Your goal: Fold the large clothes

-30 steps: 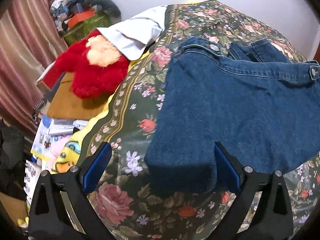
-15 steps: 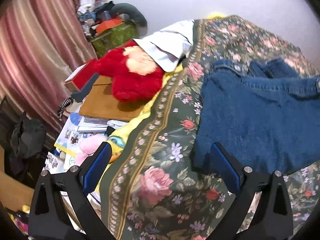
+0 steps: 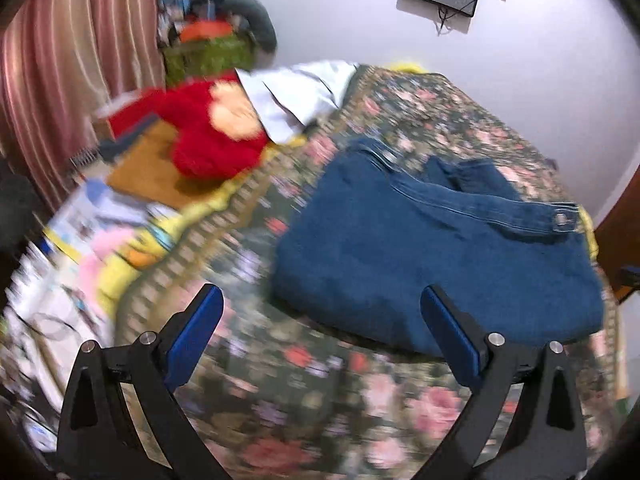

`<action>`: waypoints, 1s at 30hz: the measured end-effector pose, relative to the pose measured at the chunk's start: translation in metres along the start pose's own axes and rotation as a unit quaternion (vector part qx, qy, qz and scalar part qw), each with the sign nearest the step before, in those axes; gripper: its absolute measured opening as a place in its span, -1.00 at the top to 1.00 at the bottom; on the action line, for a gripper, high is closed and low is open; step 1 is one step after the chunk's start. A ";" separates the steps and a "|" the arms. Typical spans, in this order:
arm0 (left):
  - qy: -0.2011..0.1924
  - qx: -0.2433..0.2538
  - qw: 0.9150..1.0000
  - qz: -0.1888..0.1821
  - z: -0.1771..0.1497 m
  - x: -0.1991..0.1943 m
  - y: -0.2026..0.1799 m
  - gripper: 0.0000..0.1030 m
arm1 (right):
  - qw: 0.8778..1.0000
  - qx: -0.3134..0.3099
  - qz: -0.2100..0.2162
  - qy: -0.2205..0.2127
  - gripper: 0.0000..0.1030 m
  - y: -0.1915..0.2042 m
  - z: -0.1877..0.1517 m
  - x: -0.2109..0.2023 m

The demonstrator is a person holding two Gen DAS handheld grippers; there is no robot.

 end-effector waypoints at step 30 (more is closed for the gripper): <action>0.053 -0.230 0.971 -0.047 -0.003 0.139 -0.014 0.07 | 0.986 0.011 0.140 0.092 0.71 0.069 -0.016 0.138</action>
Point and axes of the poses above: each gripper's, at about its wrist camera, not at the fingertips, and x roughly the way its jaws point, y to its left, z to its top, the point moved 2 cm from there along x, roughly the way its jaws point, and after that the axes turned 5 degrees about -y, right-handed, at the moved point
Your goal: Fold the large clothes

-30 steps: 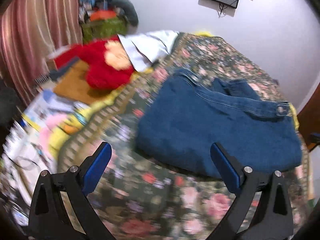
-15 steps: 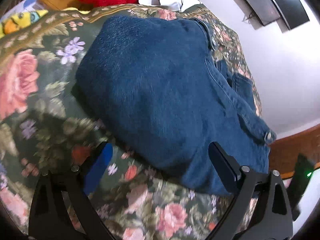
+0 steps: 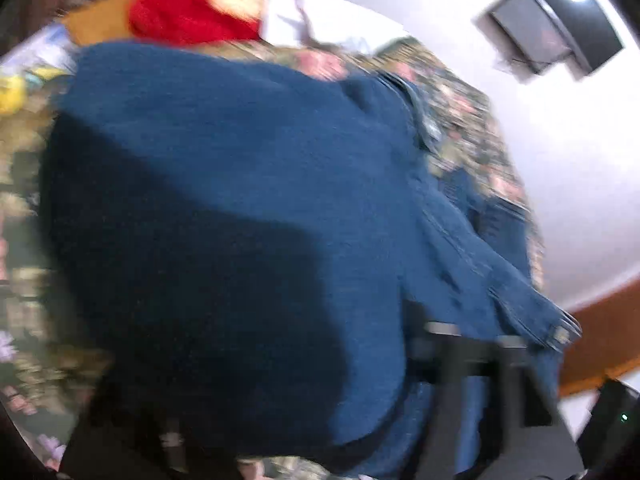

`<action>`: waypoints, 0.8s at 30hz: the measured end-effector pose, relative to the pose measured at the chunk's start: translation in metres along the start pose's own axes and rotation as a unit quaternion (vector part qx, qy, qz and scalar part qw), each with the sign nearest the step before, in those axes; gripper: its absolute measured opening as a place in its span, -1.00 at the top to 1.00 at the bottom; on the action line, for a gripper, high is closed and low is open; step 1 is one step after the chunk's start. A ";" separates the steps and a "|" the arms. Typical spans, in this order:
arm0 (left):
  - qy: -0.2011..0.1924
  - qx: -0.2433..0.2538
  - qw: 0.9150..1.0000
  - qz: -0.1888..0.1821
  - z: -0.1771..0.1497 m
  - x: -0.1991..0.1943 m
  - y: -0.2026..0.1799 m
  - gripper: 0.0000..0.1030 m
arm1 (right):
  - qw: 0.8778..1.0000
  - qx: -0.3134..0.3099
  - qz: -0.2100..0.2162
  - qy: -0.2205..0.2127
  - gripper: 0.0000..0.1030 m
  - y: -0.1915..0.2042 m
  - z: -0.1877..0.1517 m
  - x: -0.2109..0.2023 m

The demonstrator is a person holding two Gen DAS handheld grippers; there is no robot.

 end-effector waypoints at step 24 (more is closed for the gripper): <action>-0.116 0.232 0.963 0.075 -0.031 -0.126 -0.012 0.31 | 0.981 -0.044 0.131 0.137 0.71 0.130 -0.015 0.071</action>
Point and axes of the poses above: each gripper's, at about its wrist camera, not at the fingertips, and x roughly the way its jaws point, y to its left, z to its top, the point moved 2 cm from there along x, roughly the way its jaws point, and after that the axes turned 5 degrees about -y, right-handed, at the moved point
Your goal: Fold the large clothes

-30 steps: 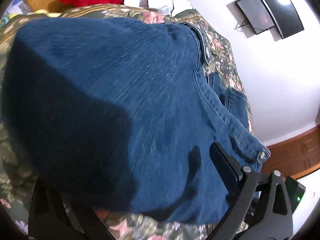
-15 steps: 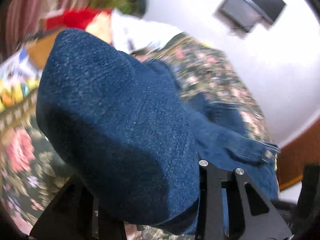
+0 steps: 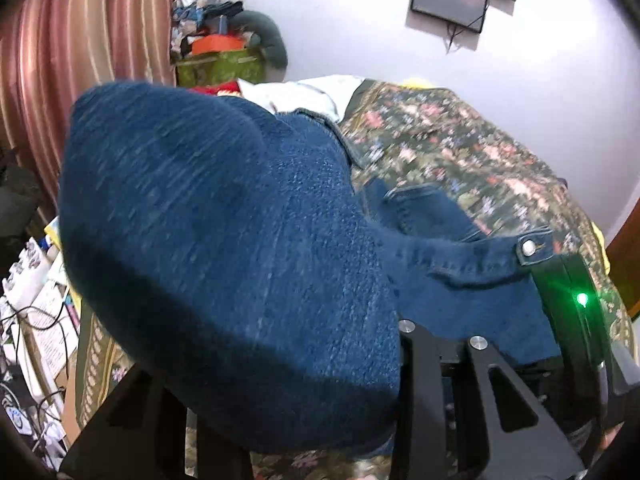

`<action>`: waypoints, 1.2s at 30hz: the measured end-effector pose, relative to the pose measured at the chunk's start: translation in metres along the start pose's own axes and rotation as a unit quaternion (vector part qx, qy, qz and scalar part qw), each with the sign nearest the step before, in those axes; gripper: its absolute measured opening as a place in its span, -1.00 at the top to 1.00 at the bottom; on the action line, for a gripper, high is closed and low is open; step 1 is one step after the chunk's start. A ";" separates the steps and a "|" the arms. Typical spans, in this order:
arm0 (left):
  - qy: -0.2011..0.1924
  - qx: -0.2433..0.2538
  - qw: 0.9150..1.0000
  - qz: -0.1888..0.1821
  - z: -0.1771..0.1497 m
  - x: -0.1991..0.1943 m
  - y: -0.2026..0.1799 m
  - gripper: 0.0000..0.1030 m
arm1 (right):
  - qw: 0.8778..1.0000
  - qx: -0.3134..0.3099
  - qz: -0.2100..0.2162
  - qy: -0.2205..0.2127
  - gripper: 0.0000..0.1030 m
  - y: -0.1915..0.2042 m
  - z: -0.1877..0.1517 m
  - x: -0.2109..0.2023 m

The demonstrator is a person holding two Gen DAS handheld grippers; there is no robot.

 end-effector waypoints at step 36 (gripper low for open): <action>0.040 0.347 0.920 -0.176 -0.058 -0.035 -0.261 -0.27 | 0.946 0.163 -0.177 -0.217 0.71 -0.134 -0.181 -0.294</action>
Point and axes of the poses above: each gripper's, at about its wrist camera, not at the fingertips, and x roughly the way its jaws point, y to its left, z to its top, the point moved 2 cm from there along x, roughly the way its jaws point, and after that the axes turned 5 degrees about -y, right-handed, at the moved point
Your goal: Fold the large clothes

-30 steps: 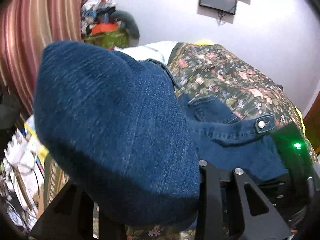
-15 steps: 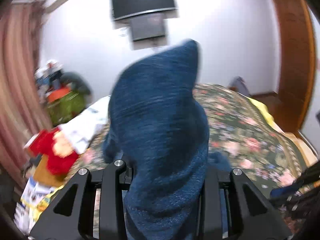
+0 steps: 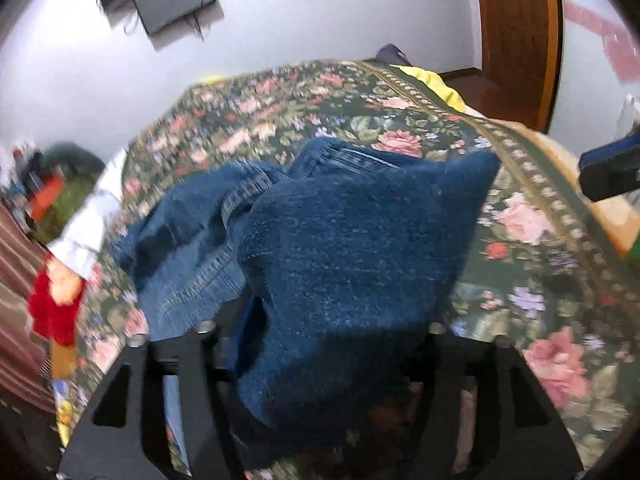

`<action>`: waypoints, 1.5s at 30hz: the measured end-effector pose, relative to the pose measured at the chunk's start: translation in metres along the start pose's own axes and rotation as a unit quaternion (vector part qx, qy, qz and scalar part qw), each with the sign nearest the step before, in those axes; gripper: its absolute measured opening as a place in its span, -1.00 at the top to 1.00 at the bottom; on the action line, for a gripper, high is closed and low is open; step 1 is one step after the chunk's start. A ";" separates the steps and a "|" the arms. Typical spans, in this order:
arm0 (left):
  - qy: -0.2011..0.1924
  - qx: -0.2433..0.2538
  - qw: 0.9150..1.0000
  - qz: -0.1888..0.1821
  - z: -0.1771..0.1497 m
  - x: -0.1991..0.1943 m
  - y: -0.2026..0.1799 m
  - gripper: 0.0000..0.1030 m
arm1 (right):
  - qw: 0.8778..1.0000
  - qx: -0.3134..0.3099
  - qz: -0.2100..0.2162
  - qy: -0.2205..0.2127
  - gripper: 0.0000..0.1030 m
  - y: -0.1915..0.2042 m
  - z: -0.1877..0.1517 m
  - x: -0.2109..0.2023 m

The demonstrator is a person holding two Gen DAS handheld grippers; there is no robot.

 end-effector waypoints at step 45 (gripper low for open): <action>0.062 -0.208 0.976 -0.011 -0.104 -0.018 0.093 -0.90 | 0.992 -0.106 -0.072 0.017 -1.00 0.034 -0.008 0.084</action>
Point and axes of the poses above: each gripper's, at about its wrist camera, not at the fingertips, and x roughly the way its jaws point, y to its left, z to its top, the point moved 2 cm from there along x, roughly the way its jaws point, and after that the axes turned 5 degrees about -y, right-handed, at the moved point
